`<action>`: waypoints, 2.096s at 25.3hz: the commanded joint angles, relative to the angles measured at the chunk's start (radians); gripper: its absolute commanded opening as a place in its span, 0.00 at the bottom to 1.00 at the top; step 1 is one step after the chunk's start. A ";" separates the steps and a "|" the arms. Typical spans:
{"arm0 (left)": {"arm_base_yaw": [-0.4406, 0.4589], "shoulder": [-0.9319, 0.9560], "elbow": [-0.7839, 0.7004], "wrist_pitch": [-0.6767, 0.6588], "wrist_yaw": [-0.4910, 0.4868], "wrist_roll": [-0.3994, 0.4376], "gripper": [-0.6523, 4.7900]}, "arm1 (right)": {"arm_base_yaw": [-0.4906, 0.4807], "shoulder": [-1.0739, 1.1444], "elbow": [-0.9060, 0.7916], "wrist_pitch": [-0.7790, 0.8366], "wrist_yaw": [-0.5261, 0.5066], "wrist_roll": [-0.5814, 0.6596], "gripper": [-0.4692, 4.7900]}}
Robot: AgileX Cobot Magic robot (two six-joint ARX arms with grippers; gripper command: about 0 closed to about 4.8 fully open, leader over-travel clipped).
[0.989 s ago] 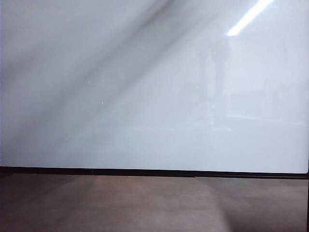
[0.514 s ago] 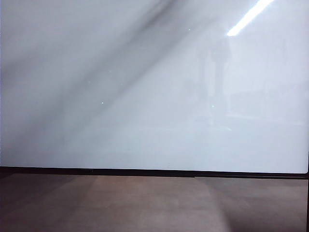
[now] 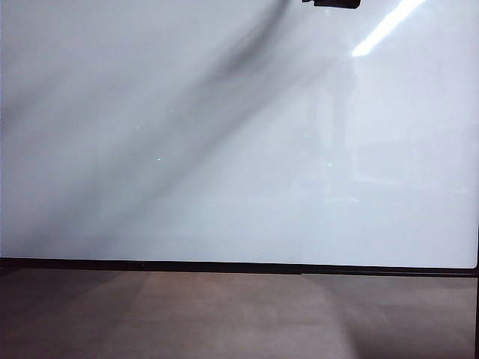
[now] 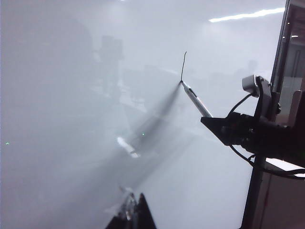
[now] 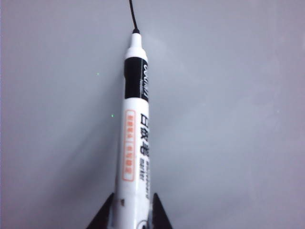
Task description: Reach to the right to find the marker pen, pick it up, and write the number 17 on the whiteboard.
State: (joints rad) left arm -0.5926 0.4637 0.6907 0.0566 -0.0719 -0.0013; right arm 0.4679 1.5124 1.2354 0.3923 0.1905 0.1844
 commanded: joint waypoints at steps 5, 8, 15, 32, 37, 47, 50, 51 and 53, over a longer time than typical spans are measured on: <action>0.003 0.000 0.007 0.011 0.000 -0.003 0.11 | 0.002 -0.015 -0.002 -0.003 0.013 0.025 0.08; 0.003 0.000 0.007 0.011 0.000 -0.003 0.11 | 0.018 -0.037 -0.004 -0.008 0.013 0.024 0.08; 0.003 0.000 0.007 0.012 0.000 -0.003 0.11 | 0.066 -0.108 -0.003 -0.015 0.022 -0.022 0.08; 0.003 0.000 0.007 0.012 0.001 -0.003 0.11 | -0.039 -0.129 0.059 0.023 0.008 -0.084 0.08; 0.003 0.000 0.007 0.012 0.001 -0.003 0.11 | -0.061 -0.105 0.103 -0.007 -0.014 -0.084 0.08; 0.003 0.000 0.007 0.012 0.000 -0.003 0.11 | -0.059 -0.065 0.153 -0.046 -0.048 -0.080 0.08; 0.003 0.000 0.007 0.012 0.000 -0.003 0.11 | -0.059 -0.058 0.152 -0.053 -0.047 -0.080 0.08; 0.003 0.000 0.007 0.012 0.000 -0.003 0.11 | -0.060 -0.056 0.152 -0.055 -0.047 -0.081 0.08; 0.003 0.000 0.007 0.013 0.000 -0.003 0.11 | -0.060 -0.053 0.152 -0.059 -0.047 -0.081 0.08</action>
State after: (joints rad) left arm -0.5926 0.4629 0.6907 0.0563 -0.0715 -0.0010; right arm 0.4061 1.4624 1.3834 0.3237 0.1459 0.1040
